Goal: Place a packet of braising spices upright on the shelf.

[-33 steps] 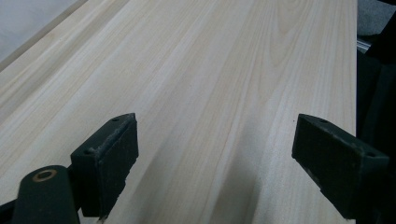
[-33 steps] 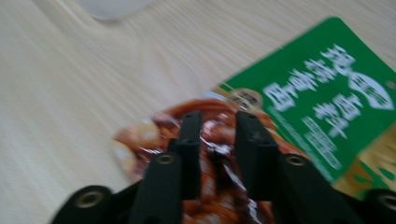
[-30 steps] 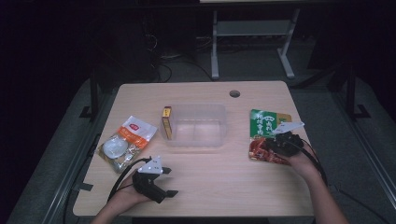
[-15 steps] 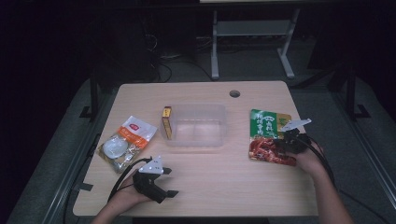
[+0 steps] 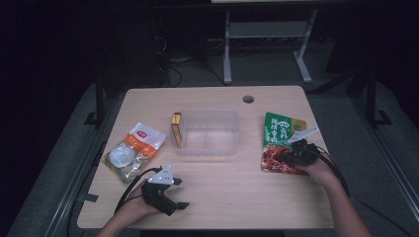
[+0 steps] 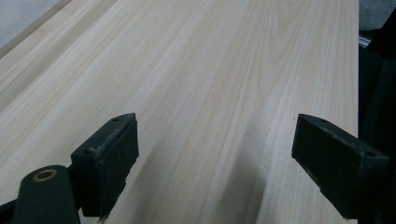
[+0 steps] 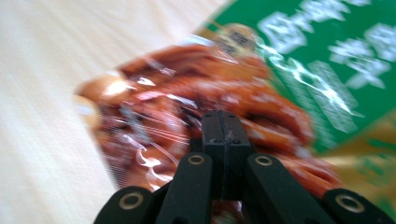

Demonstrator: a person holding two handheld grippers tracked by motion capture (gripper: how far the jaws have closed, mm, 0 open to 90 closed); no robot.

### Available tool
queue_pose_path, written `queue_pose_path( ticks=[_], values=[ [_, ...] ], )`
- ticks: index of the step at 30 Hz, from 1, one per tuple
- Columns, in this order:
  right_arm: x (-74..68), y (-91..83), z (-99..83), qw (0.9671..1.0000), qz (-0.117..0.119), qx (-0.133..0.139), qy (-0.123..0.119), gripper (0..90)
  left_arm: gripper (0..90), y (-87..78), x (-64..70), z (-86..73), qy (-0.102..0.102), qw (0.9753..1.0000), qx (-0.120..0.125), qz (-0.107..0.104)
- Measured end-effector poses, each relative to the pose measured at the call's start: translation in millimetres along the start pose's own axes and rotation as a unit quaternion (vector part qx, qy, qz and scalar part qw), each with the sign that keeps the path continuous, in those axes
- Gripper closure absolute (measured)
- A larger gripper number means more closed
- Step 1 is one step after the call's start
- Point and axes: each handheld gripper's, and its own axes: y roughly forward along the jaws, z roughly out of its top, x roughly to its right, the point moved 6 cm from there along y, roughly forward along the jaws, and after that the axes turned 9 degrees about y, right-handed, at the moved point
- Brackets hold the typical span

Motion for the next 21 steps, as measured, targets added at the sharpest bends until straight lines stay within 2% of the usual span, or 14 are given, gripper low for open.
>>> queue_pose_path(
  ticks=[2,6,8,10,13,14,17,19,21],
  values=[
    [-6.9,3.0,2.2,0.9999,0.006,-0.001,-0.011,90.0,14.2,0.3,0.7,-0.1,-0.001,1.0000,-0.002,-0.001],
    [-7.8,2.7,5.1,0.9995,-0.011,0.002,-0.031,90.0,14.2,-0.3,1.2,0.2,0.001,1.0000,-0.001,-0.002],
    [5.2,-4.0,5.1,0.9985,-0.047,-0.001,-0.026,90.0,14.1,-1.1,1.5,0.3,0.001,1.0000,0.000,-0.001],
    [21.6,-13.2,3.0,0.9973,-0.072,0.008,-0.005,90.0,14.1,-0.9,0.7,-0.3,0.001,1.0000,-0.001,-0.002],
    [39.7,-22.9,-7.2,0.9946,-0.102,0.005,0.019,90.0,14.1,0.3,0.1,-0.6,-0.003,1.0000,0.000,-0.004],
    [45.1,-24.4,-10.8,0.9938,-0.109,0.004,0.021,90.0,14.1,0.2,0.0,-0.6,-0.003,1.0000,-0.001,-0.004],
    [55.9,-27.4,-20.3,0.9922,-0.121,-0.006,0.031,90.0,14.1,-0.3,0.4,-0.7,0.002,1.0000,-0.003,-0.002],
    [56.8,-26.7,-23.1,0.9930,-0.111,-0.001,0.042,90.0,14.1,-0.2,0.7,-0.8,0.003,1.0000,-0.004,-0.003],
    [53.0,-25.8,-22.3,0.9941,-0.102,-0.005,0.036,90.0,14.2,1.1,1.3,-0.2,-0.002,1.0000,-0.002,-0.002]
  ],
)
